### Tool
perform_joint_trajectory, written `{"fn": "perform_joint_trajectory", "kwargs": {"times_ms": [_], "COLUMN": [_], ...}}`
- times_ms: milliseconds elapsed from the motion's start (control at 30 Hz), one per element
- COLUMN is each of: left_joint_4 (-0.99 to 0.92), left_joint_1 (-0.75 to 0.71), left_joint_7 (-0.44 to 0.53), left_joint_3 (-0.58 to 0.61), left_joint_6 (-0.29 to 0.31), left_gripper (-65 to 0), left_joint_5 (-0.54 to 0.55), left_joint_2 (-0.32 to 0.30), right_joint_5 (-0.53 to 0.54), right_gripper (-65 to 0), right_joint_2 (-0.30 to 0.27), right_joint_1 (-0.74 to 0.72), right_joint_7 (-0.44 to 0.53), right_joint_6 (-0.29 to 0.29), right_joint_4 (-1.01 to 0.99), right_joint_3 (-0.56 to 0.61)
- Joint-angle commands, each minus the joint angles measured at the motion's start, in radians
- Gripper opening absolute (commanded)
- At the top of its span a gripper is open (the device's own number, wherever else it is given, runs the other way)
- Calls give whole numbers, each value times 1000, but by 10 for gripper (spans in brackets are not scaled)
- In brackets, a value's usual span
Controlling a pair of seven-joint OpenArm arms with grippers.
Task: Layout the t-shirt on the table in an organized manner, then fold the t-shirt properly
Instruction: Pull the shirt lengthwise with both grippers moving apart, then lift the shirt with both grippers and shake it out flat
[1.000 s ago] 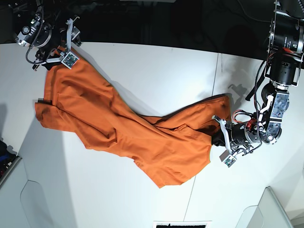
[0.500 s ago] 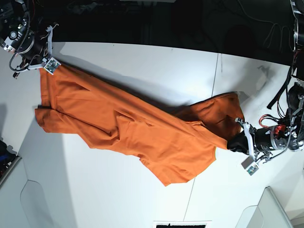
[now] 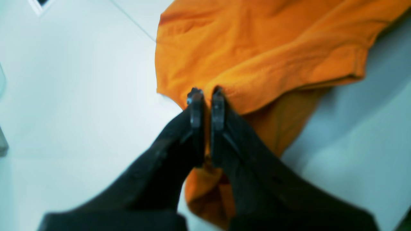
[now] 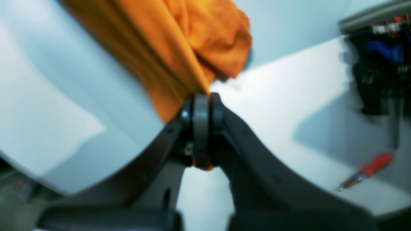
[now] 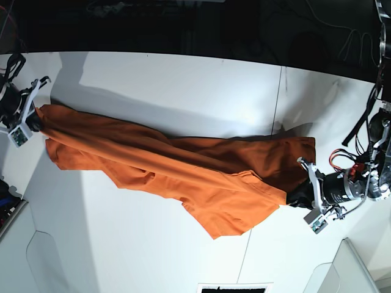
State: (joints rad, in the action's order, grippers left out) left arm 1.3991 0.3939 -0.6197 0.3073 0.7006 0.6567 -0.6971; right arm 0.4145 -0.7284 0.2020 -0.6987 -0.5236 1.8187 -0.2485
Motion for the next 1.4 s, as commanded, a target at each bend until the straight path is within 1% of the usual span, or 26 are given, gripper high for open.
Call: {"fn": "perform_joint_trajectory", "kwargs": {"times_ms": [0,33,67,100,133,167,233,333,400,500,567,667,733,800,867,1000,1133,1233,1300,1367], "left_joint_4": [-37,-90,-144,-198,-247,-289,-335,-336,-336,-335,-335,-334,-333,-326,-319,-304,-295,-294,-289,-282], "left_joint_1": [28,35,44,57,72,84,97,97,97,96,96,96,97,96,97,96,88,88,88,87], "left_joint_7": [40,62,81,92,94,93,92,87,78,75,68,65,66,64,54,46,39,39,39,36], "left_joint_3": [-11,-8,-3,8,21,37,69,103,104,104,104,104,104,104,104,104,104,104,104,104], "left_joint_6": [-2,-2,-2,-2,-2,-2,-2,-2,-2,-2,-2,-2,-2,-2,-2,-2,-2,-2,-2,-2], "left_gripper": [-650,-650,-650,-650,-650,-650,-650,-650,-650,-650,-650,-650,-650,-650,-650,-650,-650,-650,-650,-650], "left_joint_5": [-19,-53,-82,-104,-113,-117,-119,-119,-119,-115,-114,-103,-72,-44,-31,-17,-13,-13,-13,-13], "left_joint_2": [16,49,79,106,130,148,169,166,163,147,134,103,79,64,62,74,77,77,79,80], "right_joint_5": [2,21,43,65,89,120,172,230,233,232,230,158,96,60,19,-21,-108,-183,-260,-326], "right_gripper": [-650,-559,-437,-332,-257,-229,-231,-232,-232,-232,-232,-232,-232,-232,-233,-233,-233,-233,-233,-233], "right_joint_2": [-21,-21,-18,-16,-16,-16,-16,-13,2,44,62,83,98,99,99,98,97,97,97,97], "right_joint_1": [-43,-79,-114,-147,-177,-203,-240,-243,-240,-237,-237,-219,-201,-179,-158,-152,-156,-180,-199,-218], "right_joint_7": [2,-5,-11,-15,-21,-38,-76,-91,-105,-145,-167,-141,-119,-85,-48,10,48,48,56,64], "right_joint_6": [11,13,13,11,11,13,13,11,6,-9,-9,-8,-8,-8,-9,-16,-5,41,99,145], "right_joint_4": [-41,-98,-153,-207,-256,-294,-333,-300,-245,-152,-134,-145,-158,-174,-184,-189,-188,-188,-188,-188], "right_joint_3": [-6,-3,-3,-3,-3,-3,-5,-7,-7,-7,-6,-6,-5,-2,-2,16,99,204,267,312]}}
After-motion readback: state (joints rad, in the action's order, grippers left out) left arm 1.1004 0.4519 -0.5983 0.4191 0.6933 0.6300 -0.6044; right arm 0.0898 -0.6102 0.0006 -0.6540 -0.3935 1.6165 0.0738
